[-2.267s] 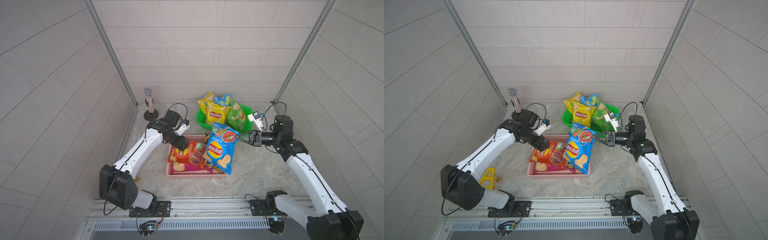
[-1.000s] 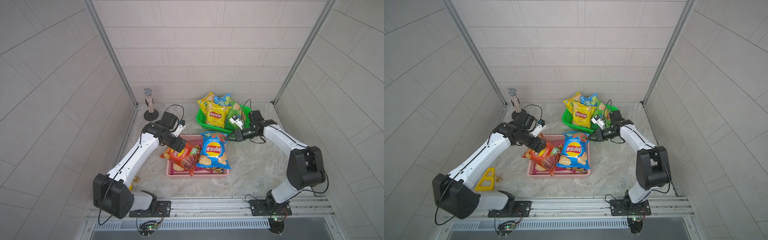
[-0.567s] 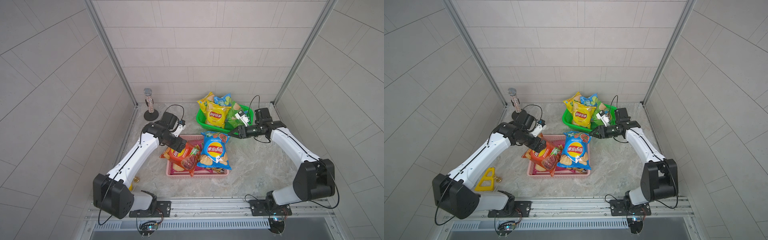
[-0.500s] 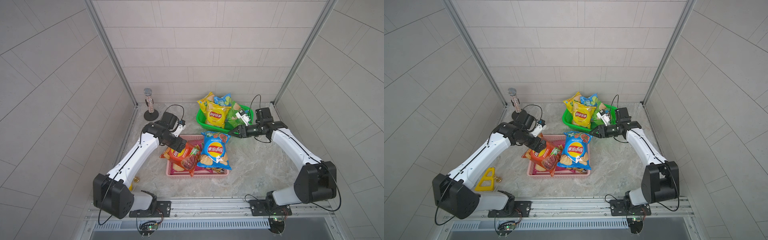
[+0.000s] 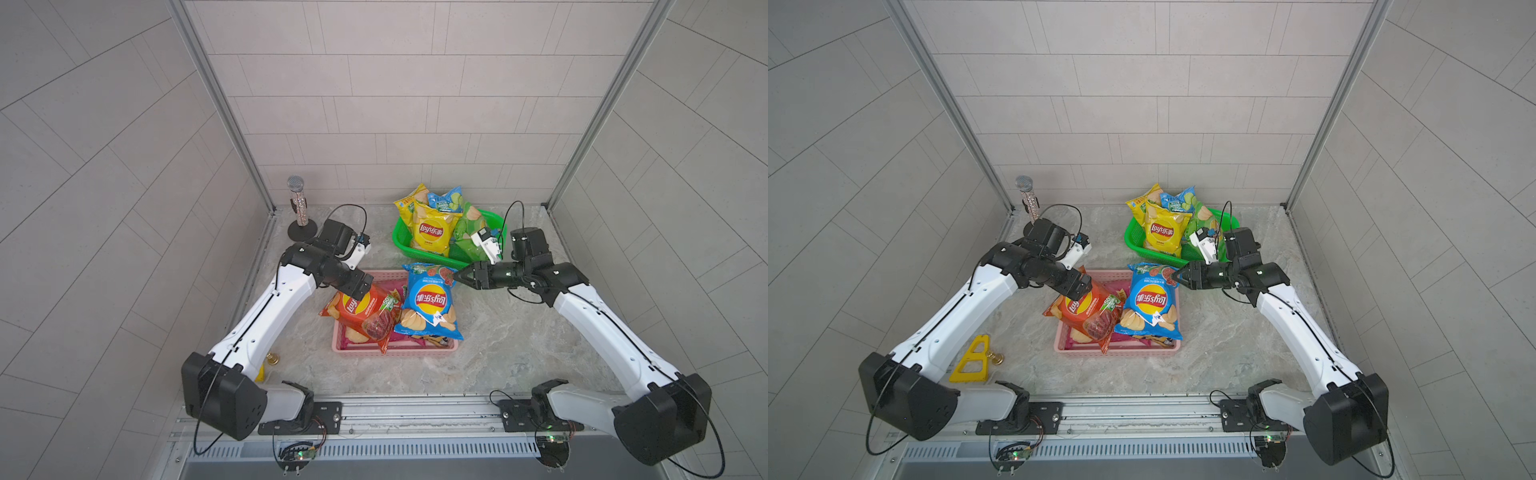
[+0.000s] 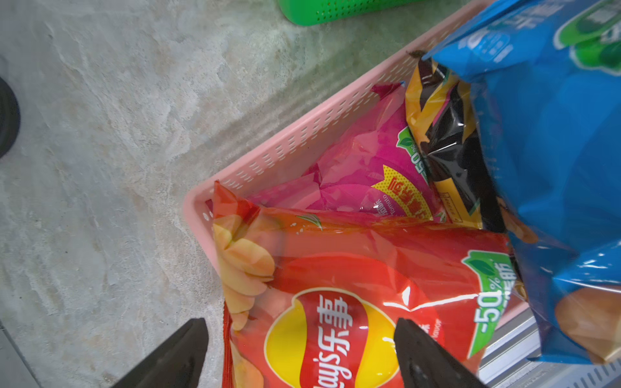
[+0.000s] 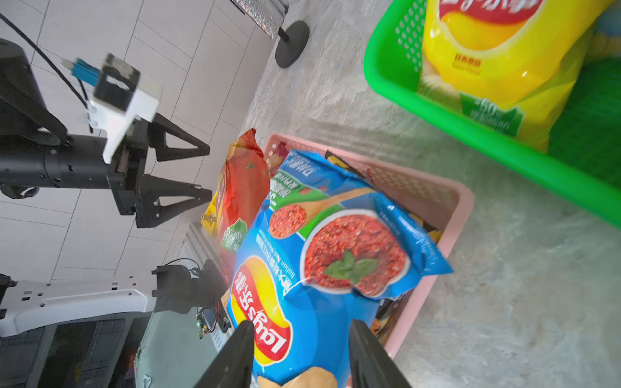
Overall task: Put the potato chips into the basket
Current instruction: Place the potato chip in the basket.
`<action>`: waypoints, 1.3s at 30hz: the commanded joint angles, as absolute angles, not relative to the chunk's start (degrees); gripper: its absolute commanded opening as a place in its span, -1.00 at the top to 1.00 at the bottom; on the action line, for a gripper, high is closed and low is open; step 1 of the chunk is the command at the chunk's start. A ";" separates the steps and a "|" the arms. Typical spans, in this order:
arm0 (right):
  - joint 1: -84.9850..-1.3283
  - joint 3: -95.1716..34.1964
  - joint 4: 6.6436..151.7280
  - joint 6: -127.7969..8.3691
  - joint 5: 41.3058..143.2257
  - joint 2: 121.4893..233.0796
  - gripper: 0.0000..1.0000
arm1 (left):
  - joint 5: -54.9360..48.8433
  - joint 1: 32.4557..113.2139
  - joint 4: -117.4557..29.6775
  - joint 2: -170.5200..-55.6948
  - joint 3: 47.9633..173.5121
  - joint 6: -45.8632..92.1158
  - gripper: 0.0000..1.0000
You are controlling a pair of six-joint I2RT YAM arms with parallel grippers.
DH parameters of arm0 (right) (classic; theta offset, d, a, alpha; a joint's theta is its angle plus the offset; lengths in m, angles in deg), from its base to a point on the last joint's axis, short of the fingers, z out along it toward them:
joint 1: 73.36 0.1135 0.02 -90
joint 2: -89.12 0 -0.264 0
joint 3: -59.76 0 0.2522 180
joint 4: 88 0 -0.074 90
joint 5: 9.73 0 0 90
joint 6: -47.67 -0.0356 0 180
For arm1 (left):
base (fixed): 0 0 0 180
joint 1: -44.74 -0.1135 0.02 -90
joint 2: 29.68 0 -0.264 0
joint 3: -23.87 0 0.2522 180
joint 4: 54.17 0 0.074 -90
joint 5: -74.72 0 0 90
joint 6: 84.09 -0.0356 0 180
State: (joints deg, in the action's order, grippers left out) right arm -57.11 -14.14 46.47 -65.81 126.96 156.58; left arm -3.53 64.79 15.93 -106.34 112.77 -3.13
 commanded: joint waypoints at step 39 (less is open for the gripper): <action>-46.12 -13.11 52.77 -70.64 120.79 161.75 -0.02 | 6.68 43.52 23.30 -99.31 93.89 -25.66 -0.65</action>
State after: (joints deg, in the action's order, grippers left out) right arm -46.62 -11.69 52.28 -70.91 120.95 161.43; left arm 1.65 43.26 18.22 -101.10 95.04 -21.32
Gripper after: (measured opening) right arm 0.510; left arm 0.824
